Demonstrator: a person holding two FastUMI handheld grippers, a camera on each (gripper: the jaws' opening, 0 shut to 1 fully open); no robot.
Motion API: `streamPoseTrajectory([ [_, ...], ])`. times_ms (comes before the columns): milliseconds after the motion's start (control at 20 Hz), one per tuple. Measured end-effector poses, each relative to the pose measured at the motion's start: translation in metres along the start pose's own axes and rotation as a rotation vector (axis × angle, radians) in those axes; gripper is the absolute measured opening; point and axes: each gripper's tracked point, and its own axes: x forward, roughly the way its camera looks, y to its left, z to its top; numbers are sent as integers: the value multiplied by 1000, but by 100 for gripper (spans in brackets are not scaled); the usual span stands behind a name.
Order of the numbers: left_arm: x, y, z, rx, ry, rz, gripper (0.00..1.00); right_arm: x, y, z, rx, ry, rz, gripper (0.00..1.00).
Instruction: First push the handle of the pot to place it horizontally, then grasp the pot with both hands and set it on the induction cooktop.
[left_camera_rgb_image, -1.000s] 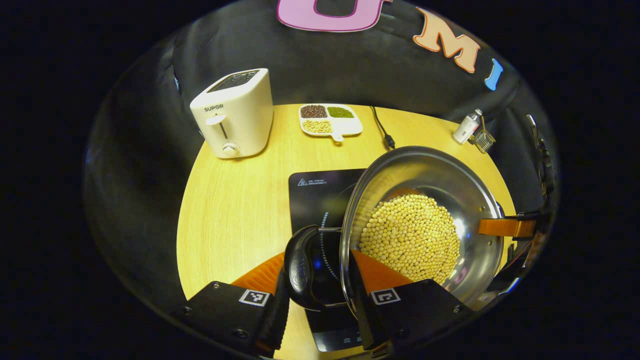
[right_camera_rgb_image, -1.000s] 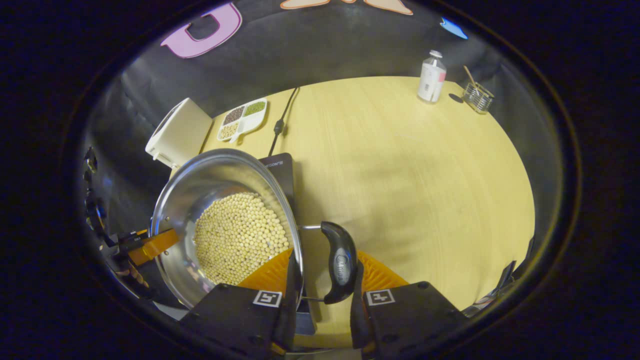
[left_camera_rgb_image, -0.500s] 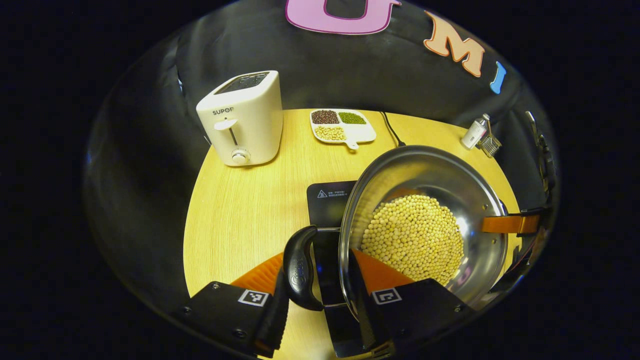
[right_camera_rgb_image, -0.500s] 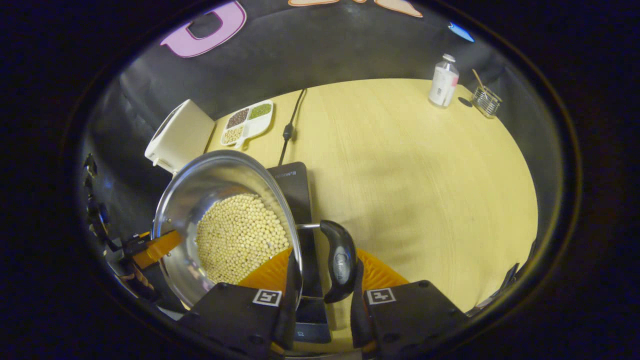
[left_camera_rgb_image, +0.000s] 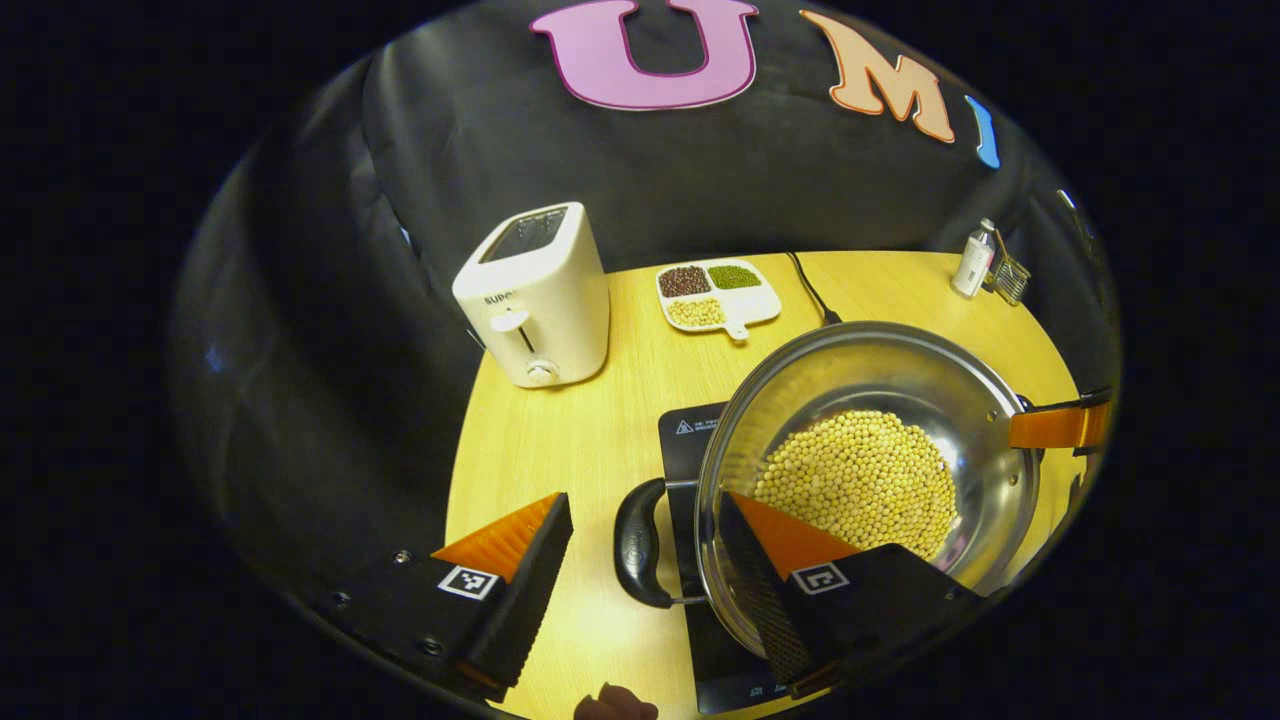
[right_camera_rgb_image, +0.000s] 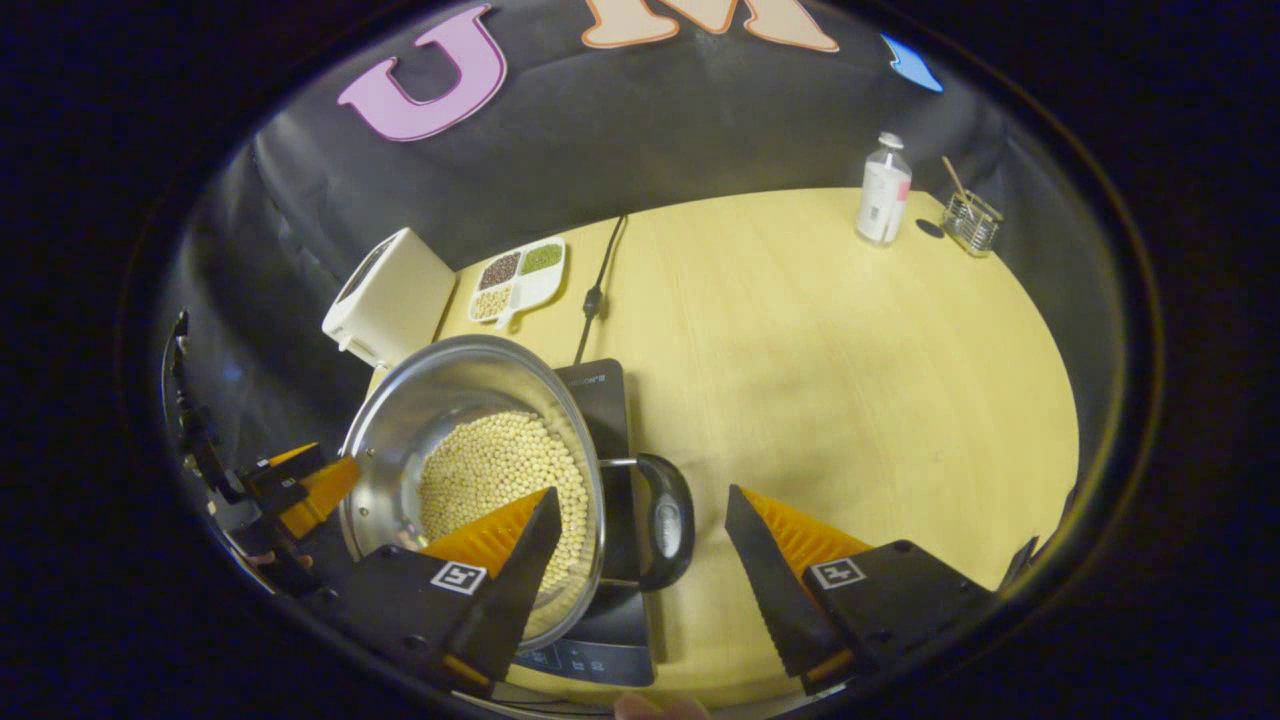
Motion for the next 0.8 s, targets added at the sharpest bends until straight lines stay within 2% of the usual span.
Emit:
streamPoseTrajectory([
  [50, -8, -4, 2, -5, -14, -2, 91, -6, -1, 0, 4, -10, 11, 100],
  [100, -14, -8, 3, -9, -25, -8, 91, -10, -5, 0, 9, -19, 15, 95],
  [150, -23, -15, 4, -12, -31, -11, 90, -14, -12, 0, 13, -25, 14, 95],
  [200, -28, -21, 4, -15, -43, -15, 90, -18, -19, 0, 15, -31, 13, 100],
  [250, -33, -30, 4, -16, -54, -25, 90, -22, -26, 0, 17, -37, 11, 95],
  [300, -38, -40, 3, -17, -61, -34, 90, -26, -34, 0, 19, -46, 8, 100],
  [350, -42, -50, 0, -16, -62, -44, 90, -30, -41, 0, 19, -52, 10, 100],
  [400, -43, -59, -3, -15, -59, -47, 90, -33, -47, -2, 17, -53, 15, 94],
  [450, -45, -68, -9, -16, -41, -41, 90, -37, -56, -4, 12, -50, 24, 94],
  [500, -49, -77, -12, -22, -31, -36, 91, -40, -64, -4, 5, -55, 28, 100],
  [550, -53, -87, -13, -32, -33, -35, 91, -44, -75, -3, -5, -61, 31, 95],
  [600, -57, -98, -14, -42, -31, -37, 91, -48, -87, -4, -14, -64, 32, 94],
  [650, -61, -110, -17, -53, -23, -40, 91, -54, -99, -5, -23, -65, 34, 100],
  [700, -66, -125, -19, -60, -20, -50, 91, -61, -113, -4, -31, -82, 31, 95],
  [750, -70, -141, -20, -62, -22, -62, 91, -67, -133, -3, -41, -102, 29, 100],
  [800, -75, -157, -22, -62, -19, -69, 91, -72, -148, -5, -52, -111, 26, 94],
])
